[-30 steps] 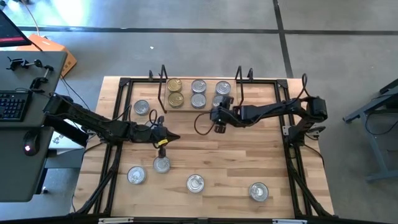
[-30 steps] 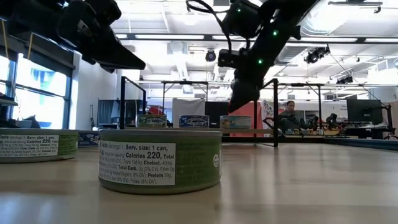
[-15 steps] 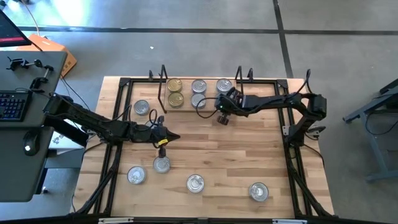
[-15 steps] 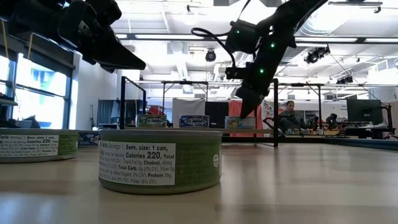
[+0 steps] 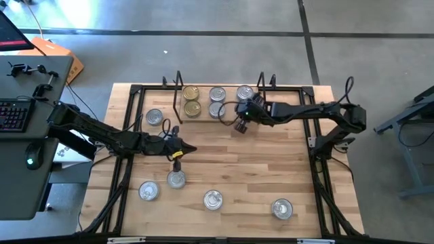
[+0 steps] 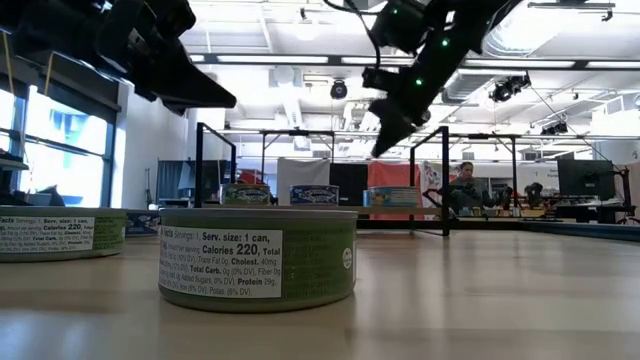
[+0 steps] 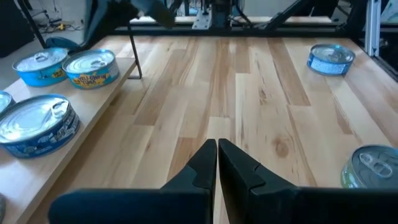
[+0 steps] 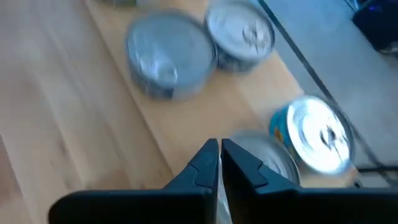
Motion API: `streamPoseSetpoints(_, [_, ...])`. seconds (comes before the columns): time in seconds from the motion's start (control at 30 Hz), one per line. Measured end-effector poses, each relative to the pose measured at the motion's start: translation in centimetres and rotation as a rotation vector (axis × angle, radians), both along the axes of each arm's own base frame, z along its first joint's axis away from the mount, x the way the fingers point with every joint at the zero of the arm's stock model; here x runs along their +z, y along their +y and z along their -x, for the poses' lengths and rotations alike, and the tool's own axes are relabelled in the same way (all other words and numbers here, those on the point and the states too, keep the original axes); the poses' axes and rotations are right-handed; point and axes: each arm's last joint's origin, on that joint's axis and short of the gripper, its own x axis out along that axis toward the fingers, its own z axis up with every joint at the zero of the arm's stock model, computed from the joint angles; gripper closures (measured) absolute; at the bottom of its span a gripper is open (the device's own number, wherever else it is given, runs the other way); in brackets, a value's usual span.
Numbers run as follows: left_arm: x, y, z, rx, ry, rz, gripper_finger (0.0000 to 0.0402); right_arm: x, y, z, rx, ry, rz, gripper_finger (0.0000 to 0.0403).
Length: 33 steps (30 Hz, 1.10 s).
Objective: Stack canned seafood by type on shelf
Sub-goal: Adjust the yellow blue tuna can on the shelf
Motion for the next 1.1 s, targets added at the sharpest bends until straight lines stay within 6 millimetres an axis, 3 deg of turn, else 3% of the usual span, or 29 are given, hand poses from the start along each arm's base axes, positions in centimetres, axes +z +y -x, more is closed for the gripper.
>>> streamPoseSetpoints(0.2, [0.3,0.0,-0.1,-0.006,-0.028,-0.009,0.0394,0.0,-3.0,-0.6,0.002,-0.112,-0.032,0.0400])
streamPoseSetpoints(0.67, [0.4,0.0,-0.1,-0.004,-0.034,-0.018,0.0394,-2.1,-10.0,-1.8,-0.128,0.061,-0.027,0.0403])
streamPoseSetpoints(0.8, [0.4,0.0,-0.1,-0.004,-0.034,-0.017,0.0394,-2.9,-10.6,-1.5,-0.158,0.091,-0.059,0.0403])
streamPoseSetpoints(1.1, [0.4,0.0,-0.1,-0.004,-0.034,-0.017,0.0394,-3.1,-10.0,-1.2,-0.143,0.148,-0.091,0.0403])
